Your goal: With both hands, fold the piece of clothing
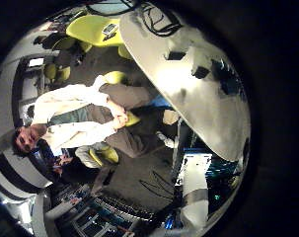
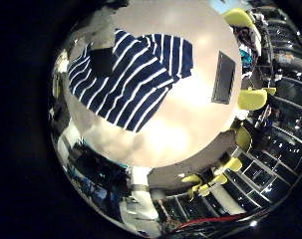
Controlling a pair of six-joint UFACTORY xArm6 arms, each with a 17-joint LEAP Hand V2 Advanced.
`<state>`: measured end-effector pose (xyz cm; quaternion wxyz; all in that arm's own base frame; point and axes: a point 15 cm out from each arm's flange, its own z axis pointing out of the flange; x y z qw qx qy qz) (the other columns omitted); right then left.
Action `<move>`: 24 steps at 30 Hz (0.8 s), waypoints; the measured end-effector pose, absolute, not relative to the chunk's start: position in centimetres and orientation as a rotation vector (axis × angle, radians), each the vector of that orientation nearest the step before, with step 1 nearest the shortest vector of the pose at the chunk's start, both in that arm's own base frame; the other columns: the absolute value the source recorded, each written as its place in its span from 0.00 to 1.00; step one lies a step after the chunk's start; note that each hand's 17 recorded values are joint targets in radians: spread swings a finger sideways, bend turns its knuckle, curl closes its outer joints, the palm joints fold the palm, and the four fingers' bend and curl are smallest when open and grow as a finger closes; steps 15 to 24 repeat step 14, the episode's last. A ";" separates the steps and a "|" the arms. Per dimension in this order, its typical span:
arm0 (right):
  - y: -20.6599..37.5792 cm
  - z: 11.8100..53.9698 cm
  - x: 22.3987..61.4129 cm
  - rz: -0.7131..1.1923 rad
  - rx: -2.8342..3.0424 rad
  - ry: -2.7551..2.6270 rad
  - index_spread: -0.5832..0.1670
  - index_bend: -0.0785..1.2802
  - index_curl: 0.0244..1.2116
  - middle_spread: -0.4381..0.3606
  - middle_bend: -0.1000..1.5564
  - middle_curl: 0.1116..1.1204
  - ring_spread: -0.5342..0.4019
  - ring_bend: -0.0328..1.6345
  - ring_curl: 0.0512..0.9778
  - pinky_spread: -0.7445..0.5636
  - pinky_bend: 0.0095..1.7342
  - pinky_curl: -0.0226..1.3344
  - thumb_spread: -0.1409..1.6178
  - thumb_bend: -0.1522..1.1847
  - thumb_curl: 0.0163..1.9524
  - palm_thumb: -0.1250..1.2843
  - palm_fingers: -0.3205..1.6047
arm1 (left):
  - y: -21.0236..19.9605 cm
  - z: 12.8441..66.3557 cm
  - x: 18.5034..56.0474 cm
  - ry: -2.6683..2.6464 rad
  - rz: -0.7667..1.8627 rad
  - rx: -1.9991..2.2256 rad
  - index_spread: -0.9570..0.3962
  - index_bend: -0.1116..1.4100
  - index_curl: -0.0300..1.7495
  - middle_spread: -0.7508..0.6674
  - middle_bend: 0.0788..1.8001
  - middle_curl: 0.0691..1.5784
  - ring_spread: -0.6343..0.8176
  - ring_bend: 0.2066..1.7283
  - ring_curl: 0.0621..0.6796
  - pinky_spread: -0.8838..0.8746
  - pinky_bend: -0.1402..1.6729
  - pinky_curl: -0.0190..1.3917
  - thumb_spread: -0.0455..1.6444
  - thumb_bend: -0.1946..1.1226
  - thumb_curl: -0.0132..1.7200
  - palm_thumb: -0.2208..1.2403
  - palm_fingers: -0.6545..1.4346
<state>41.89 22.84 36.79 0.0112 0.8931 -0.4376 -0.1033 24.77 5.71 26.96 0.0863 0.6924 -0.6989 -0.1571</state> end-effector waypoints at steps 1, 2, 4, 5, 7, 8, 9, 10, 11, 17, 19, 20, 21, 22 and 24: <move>21.6 37.6 41.7 -0.325 2.783 -1.377 0.21 0.17 0.30 0.54 0.31 0.27 0.68 0.62 0.39 0.71 0.61 0.54 0.74 0.10 0.25 0.47 0.15 | 5.0 27.1 24.6 -2.078 -0.473 2.063 0.72 0.18 0.20 0.63 0.07 0.22 0.49 0.37 0.30 0.58 0.39 0.27 0.69 0.13 0.18 0.48 0.40; 20.1 38.3 41.3 -0.335 2.774 -1.388 0.22 0.17 0.29 0.55 0.31 0.27 0.69 0.61 0.38 0.73 0.61 0.53 0.74 0.10 0.25 0.47 0.15 | 4.5 27.3 24.6 -2.074 -0.477 2.068 0.72 0.18 0.20 0.63 0.07 0.21 0.49 0.37 0.30 0.58 0.39 0.27 0.69 0.13 0.18 0.48 0.40; 17.2 39.4 40.9 -0.353 2.764 -1.402 0.23 0.19 0.29 0.55 0.31 0.27 0.69 0.60 0.36 0.77 0.58 0.51 0.75 0.10 0.24 0.48 0.18 | 4.0 27.8 24.5 -2.057 -0.485 2.088 0.72 0.18 0.20 0.64 0.07 0.22 0.49 0.37 0.30 0.58 0.39 0.27 0.69 0.13 0.18 0.48 0.40; 15.7 40.0 40.6 -0.364 2.762 -1.404 0.24 0.19 0.29 0.56 0.32 0.27 0.69 0.60 0.35 0.79 0.57 0.50 0.76 0.11 0.24 0.48 0.19 | 3.7 28.0 24.4 -2.047 -0.494 2.095 0.72 0.19 0.21 0.64 0.07 0.22 0.49 0.37 0.30 0.58 0.39 0.27 0.69 0.13 0.18 0.48 0.40; 13.4 40.6 39.7 -0.390 2.742 -1.421 0.25 0.19 0.28 0.55 0.32 0.27 0.69 0.59 0.34 0.82 0.55 0.48 0.78 0.11 0.23 0.50 0.20 | 3.2 28.2 24.0 -2.033 -0.517 2.096 0.72 0.19 0.21 0.63 0.07 0.22 0.49 0.37 0.29 0.58 0.39 0.27 0.69 0.13 0.18 0.48 0.40; 12.5 40.8 39.2 -0.397 2.729 -1.438 0.26 0.20 0.28 0.55 0.32 0.27 0.68 0.59 0.33 0.83 0.53 0.47 0.78 0.11 0.23 0.50 0.21 | 3.1 28.3 23.7 -2.026 -0.531 2.096 0.72 0.19 0.21 0.63 0.07 0.22 0.49 0.37 0.29 0.58 0.39 0.27 0.69 0.13 0.18 0.48 0.40; 12.0 40.6 38.8 -0.407 2.717 -1.448 0.26 0.20 0.28 0.55 0.32 0.26 0.68 0.58 0.33 0.84 0.53 0.46 0.79 0.11 0.23 0.51 0.21 | 3.0 28.4 23.4 -2.024 -0.538 2.094 0.72 0.19 0.21 0.63 0.07 0.22 0.49 0.37 0.29 0.58 0.39 0.27 0.69 0.13 0.18 0.48 0.41; 11.4 40.4 38.2 -0.418 2.704 -1.460 0.26 0.20 0.28 0.55 0.32 0.26 0.68 0.58 0.33 0.85 0.52 0.46 0.80 0.11 0.23 0.51 0.22 | 3.0 28.5 23.0 -2.017 -0.545 2.094 0.72 0.19 0.21 0.63 0.07 0.22 0.49 0.37 0.29 0.58 0.39 0.27 0.69 0.13 0.18 0.48 0.41; 10.6 40.2 37.6 -0.431 2.687 -1.478 0.27 0.20 0.28 0.55 0.32 0.26 0.67 0.58 0.32 0.86 0.51 0.45 0.80 0.11 0.23 0.52 0.23 | 3.0 28.6 22.7 -2.013 -0.548 2.093 0.72 0.19 0.21 0.63 0.07 0.22 0.49 0.37 0.29 0.58 0.38 0.27 0.69 0.13 0.18 0.48 0.41; 8.0 39.0 36.1 -0.465 2.626 -1.537 0.28 0.20 0.29 0.53 0.31 0.26 0.66 0.57 0.31 0.88 0.49 0.43 0.82 0.11 0.22 0.53 0.24 | 2.7 28.9 22.3 -2.005 -0.546 2.093 0.72 0.19 0.21 0.63 0.07 0.22 0.49 0.37 0.29 0.58 0.38 0.27 0.70 0.13 0.19 0.48 0.41; 8.0 39.0 36.1 -0.465 2.626 -1.537 0.28 0.20 0.29 0.53 0.31 0.26 0.66 0.57 0.31 0.88 0.49 0.43 0.82 0.11 0.22 0.53 0.24 | 2.7 28.9 22.3 -2.005 -0.546 2.093 0.72 0.19 0.21 0.63 0.07 0.22 0.49 0.37 0.29 0.58 0.38 0.27 0.70 0.13 0.19 0.48 0.41; 8.0 39.0 36.1 -0.465 2.626 -1.537 0.28 0.20 0.29 0.53 0.31 0.26 0.66 0.57 0.31 0.88 0.49 0.43 0.82 0.11 0.22 0.53 0.24 | 2.7 28.9 22.3 -2.005 -0.546 2.093 0.72 0.19 0.21 0.63 0.07 0.22 0.49 0.37 0.29 0.58 0.38 0.27 0.70 0.13 0.19 0.48 0.41; 8.0 39.0 36.1 -0.465 2.626 -1.537 0.28 0.20 0.29 0.53 0.31 0.26 0.66 0.57 0.31 0.88 0.49 0.43 0.82 0.11 0.22 0.53 0.24 | 2.7 28.9 22.3 -2.005 -0.546 2.093 0.72 0.19 0.21 0.63 0.07 0.22 0.49 0.37 0.29 0.58 0.38 0.27 0.70 0.13 0.19 0.48 0.41; 8.0 39.0 36.1 -0.465 2.626 -1.537 0.28 0.20 0.29 0.53 0.31 0.26 0.66 0.57 0.31 0.88 0.49 0.43 0.82 0.11 0.22 0.53 0.24 | 2.7 28.9 22.3 -2.005 -0.546 2.093 0.72 0.19 0.21 0.63 0.07 0.22 0.49 0.37 0.29 0.58 0.38 0.27 0.70 0.13 0.19 0.48 0.41; 8.0 39.0 36.1 -0.465 2.626 -1.537 0.28 0.20 0.29 0.53 0.31 0.26 0.66 0.57 0.31 0.88 0.49 0.43 0.82 0.11 0.22 0.53 0.24 | 2.7 28.9 22.3 -2.005 -0.546 2.093 0.72 0.19 0.21 0.63 0.07 0.22 0.49 0.37 0.29 0.58 0.38 0.27 0.70 0.13 0.19 0.48 0.41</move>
